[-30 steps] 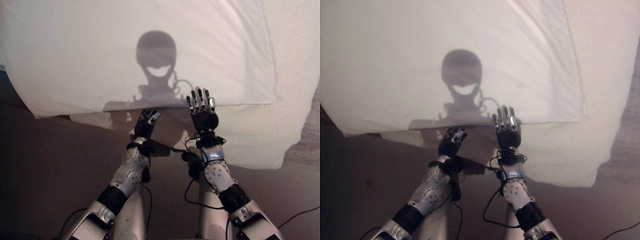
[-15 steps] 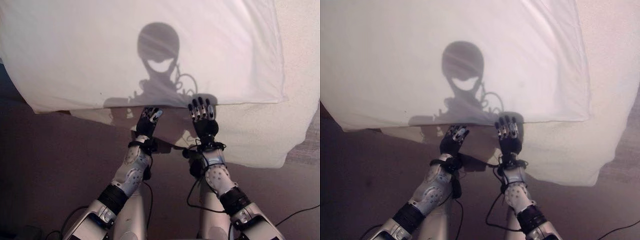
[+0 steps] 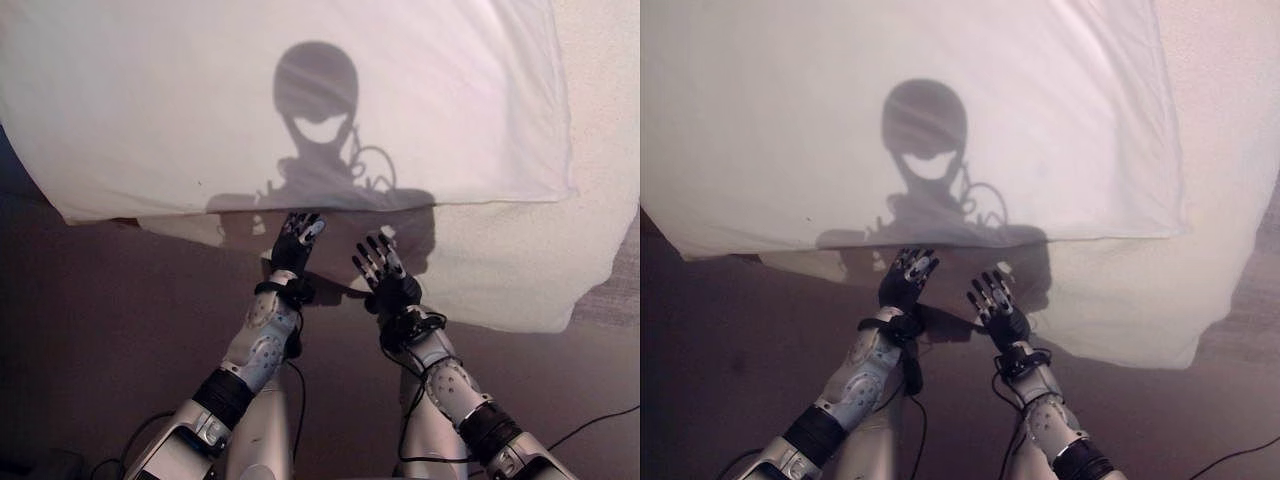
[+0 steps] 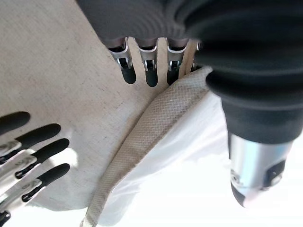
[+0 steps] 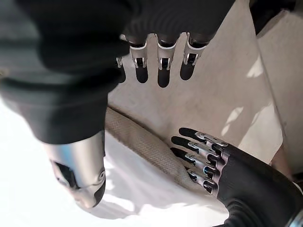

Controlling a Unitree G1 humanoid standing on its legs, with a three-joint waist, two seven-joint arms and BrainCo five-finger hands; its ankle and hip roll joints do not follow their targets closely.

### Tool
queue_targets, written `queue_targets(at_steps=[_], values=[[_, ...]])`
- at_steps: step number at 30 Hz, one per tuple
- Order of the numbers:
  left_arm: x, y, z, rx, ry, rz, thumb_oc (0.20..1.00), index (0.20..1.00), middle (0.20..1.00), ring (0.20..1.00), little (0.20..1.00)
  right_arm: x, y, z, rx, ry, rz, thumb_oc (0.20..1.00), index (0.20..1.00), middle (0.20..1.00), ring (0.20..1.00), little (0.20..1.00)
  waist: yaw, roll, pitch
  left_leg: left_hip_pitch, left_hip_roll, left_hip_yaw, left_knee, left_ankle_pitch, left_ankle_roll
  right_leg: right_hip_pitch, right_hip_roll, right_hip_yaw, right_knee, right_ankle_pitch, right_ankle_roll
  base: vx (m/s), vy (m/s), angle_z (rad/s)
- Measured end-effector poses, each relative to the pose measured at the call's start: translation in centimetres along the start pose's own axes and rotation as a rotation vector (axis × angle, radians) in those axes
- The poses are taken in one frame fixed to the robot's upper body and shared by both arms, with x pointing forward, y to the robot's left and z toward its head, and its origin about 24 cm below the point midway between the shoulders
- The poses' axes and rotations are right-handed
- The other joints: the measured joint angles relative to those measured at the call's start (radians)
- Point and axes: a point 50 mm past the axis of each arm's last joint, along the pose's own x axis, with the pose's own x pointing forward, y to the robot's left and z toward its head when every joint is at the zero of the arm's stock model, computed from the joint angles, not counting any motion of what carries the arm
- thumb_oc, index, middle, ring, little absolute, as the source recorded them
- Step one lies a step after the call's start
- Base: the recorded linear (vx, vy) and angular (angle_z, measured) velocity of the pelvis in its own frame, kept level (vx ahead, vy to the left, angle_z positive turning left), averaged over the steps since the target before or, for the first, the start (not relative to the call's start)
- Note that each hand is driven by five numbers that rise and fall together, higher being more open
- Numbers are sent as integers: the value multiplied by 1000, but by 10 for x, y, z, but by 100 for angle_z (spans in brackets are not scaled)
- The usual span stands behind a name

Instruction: Make the bed

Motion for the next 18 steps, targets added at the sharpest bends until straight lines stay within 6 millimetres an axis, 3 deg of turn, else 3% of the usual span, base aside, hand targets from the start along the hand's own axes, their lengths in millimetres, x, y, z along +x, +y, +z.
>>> queue_targets(at_steps=[5,12,18], values=[[0,0,0,1,0,-1,1000,1000,1000,1000,1000,12,10,8,-11,-28,30,1000,1000,1000,1000,1000,0,0,0,0,0,-1,3,0,0,2,0,0,2,0,0,0,0,0],[0,-1,0,6,2,-6,1000,1000,1000,1000,1000,35,30,39,-32,-169,63,1000,1000,1000,1000,1000,3,0,0,1,0,-2,8,1,2,2,-4,0,10,0,0,0,0,0],[0,0,0,10,3,-8,1000,1000,1000,1000,1000,36,31,41,-37,-182,64,1000,1000,1000,1000,1000,4,0,0,1,0,-2,7,1,2,2,-4,0,9,0,0,0,0,0]])
